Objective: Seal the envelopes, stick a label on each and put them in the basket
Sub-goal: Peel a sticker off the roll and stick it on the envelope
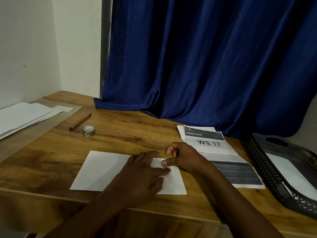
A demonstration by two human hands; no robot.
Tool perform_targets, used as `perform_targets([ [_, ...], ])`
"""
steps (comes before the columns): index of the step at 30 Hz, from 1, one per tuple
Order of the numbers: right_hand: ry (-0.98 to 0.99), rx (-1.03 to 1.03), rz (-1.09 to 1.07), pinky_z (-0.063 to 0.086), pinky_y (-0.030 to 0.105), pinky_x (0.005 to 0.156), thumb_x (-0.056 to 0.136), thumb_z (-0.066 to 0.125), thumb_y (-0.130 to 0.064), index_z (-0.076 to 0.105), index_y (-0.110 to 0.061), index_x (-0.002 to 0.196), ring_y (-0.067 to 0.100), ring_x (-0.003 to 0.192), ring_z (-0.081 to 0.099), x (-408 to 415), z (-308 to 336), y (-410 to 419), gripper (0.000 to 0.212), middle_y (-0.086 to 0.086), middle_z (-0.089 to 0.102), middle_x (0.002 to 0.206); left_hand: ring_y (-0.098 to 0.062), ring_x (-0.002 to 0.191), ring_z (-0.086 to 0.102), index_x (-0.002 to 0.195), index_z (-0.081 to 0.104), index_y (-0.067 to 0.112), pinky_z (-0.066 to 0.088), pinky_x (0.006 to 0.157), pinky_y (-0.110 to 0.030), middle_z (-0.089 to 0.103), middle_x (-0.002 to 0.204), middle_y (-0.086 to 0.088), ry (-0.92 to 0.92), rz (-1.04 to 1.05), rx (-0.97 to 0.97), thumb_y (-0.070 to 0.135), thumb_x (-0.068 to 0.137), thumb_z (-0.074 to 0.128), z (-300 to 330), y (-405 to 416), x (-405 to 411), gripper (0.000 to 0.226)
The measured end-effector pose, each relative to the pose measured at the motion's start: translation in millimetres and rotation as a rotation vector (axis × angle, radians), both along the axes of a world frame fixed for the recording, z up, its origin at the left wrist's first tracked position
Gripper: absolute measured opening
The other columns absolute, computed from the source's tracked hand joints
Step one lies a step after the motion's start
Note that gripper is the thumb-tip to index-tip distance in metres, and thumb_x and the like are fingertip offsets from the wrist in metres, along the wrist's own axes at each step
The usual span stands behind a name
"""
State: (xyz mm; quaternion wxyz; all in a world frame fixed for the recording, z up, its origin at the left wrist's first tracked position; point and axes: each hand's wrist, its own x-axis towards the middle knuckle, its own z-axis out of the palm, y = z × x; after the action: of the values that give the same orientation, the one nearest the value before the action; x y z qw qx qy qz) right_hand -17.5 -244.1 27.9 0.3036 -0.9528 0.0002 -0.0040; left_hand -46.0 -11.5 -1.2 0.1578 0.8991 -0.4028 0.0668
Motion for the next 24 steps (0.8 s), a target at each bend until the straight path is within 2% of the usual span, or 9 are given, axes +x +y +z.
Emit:
perform_targets([
  [6, -0.043, 0.014, -0.042, 0.043, 0.026, 0.062, 0.062, 0.089, -0.053, 0.068, -0.027, 0.088, 0.004, 0.066, 0.053, 0.2, -4.0, 0.6, 0.042, -0.01, 0.059, 0.074, -0.011, 0.146, 0.013, 0.146, 0.038, 0.057, 0.011, 0.121, -0.037, 0.014, 0.164, 0.011, -0.004, -0.003, -0.01, 0.059, 0.101, 0.033, 0.4, 1.2, -0.9, 0.046],
  [13, -0.037, 0.131, 0.006, 0.044, 0.028, 0.067, 0.063, 0.077, -0.072, 0.071, -0.03, 0.09, 0.005, 0.07, 0.054, -9.7, -3.0, 0.1, 0.05, -0.009, 0.06, 0.078, -0.011, 0.145, 0.017, 0.148, 0.033, 0.051, 0.016, 0.121, -0.038, 0.017, 0.162, 0.011, -0.014, -0.01, -0.027, 0.062, 0.1, 0.03, 1.0, 1.7, -2.4, 0.05],
  [17, -0.068, 0.046, -0.012, 0.042, 0.027, 0.064, 0.059, 0.086, -0.062, 0.068, -0.033, 0.092, 0.003, 0.069, 0.053, -10.9, -6.3, 0.7, 0.048, -0.011, 0.058, 0.08, -0.011, 0.145, 0.018, 0.149, 0.035, 0.052, 0.016, 0.121, -0.038, 0.02, 0.162, 0.011, -0.016, -0.013, -0.016, 0.06, 0.1, 0.031, 0.2, 2.2, -1.9, 0.049],
  [24, -0.114, 0.006, -0.077, 0.041, 0.027, 0.061, 0.062, 0.085, -0.06, 0.065, -0.032, 0.088, 0.003, 0.066, 0.052, -9.0, -10.9, 7.0, 0.043, -0.011, 0.058, 0.076, -0.009, 0.145, 0.017, 0.145, 0.042, 0.051, 0.016, 0.121, -0.038, 0.023, 0.161, 0.014, 0.014, -0.017, -0.036, 0.06, 0.099, 0.036, -1.9, 1.1, 0.7, 0.047],
])
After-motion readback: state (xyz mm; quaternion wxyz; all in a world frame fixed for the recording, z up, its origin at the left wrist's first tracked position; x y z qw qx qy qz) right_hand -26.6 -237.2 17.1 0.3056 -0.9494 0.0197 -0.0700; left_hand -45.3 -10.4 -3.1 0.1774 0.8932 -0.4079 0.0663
